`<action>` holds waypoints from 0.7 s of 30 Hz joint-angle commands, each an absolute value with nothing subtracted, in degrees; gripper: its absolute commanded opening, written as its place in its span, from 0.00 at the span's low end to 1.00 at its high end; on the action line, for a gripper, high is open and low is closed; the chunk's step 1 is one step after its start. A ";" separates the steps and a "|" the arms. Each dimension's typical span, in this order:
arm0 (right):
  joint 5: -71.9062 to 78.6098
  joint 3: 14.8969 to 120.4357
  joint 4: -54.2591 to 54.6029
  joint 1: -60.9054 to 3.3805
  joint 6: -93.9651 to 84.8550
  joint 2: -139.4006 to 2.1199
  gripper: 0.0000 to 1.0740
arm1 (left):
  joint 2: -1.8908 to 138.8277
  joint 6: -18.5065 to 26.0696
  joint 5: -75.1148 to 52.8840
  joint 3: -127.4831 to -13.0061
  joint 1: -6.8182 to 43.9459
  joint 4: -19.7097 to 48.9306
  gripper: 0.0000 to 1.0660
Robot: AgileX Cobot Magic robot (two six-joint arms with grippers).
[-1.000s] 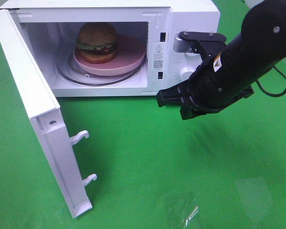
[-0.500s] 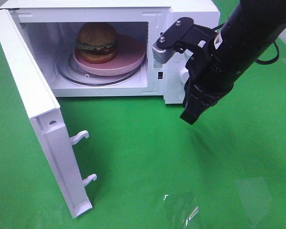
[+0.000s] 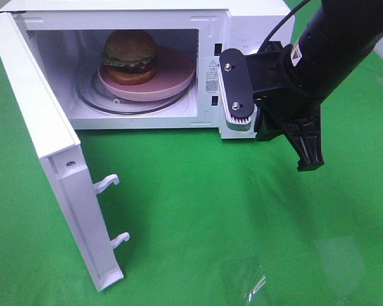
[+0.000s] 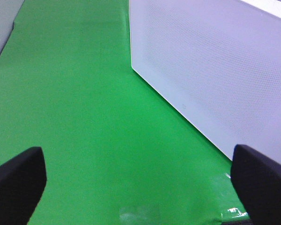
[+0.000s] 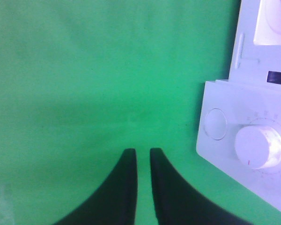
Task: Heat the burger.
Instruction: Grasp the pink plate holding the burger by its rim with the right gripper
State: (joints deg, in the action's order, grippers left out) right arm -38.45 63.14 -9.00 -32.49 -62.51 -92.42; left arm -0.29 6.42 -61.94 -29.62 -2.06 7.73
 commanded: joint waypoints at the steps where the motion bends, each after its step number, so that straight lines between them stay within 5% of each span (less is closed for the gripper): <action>1: -36.15 63.37 -11.75 -32.66 -64.29 -91.96 0.25 | -1.32 6.25 -61.25 -29.56 -2.18 7.79 0.94; 4: -35.64 63.37 -12.43 -32.72 -64.06 -91.96 0.30 | -1.32 6.25 -61.25 -29.56 -2.18 7.79 0.94; 6: -33.52 63.37 -13.52 -32.77 -61.08 -91.96 0.55 | -1.32 6.25 -61.25 -29.56 -2.18 7.79 0.94; 7: -33.52 63.37 -13.52 -32.77 -61.08 -91.96 0.55 | -1.32 6.25 -61.25 -29.56 -2.18 7.79 0.94; 8: -32.95 63.37 -13.98 -32.77 -60.10 -91.96 0.70 | -1.32 6.25 -61.25 -29.56 -2.18 7.79 0.94; 12: -30.94 63.37 -14.50 -32.77 -59.87 -91.96 0.87 | -1.32 6.25 -61.25 -29.56 -2.18 7.79 0.94; 21: -25.21 63.48 -22.17 -35.87 -55.06 -93.39 0.88 | -1.32 6.25 -61.25 -29.56 -2.18 7.79 0.94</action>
State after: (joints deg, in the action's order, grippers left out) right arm -26.70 63.20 -19.94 -35.12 -57.41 -92.82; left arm -0.29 6.42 -61.94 -29.62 -2.06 7.73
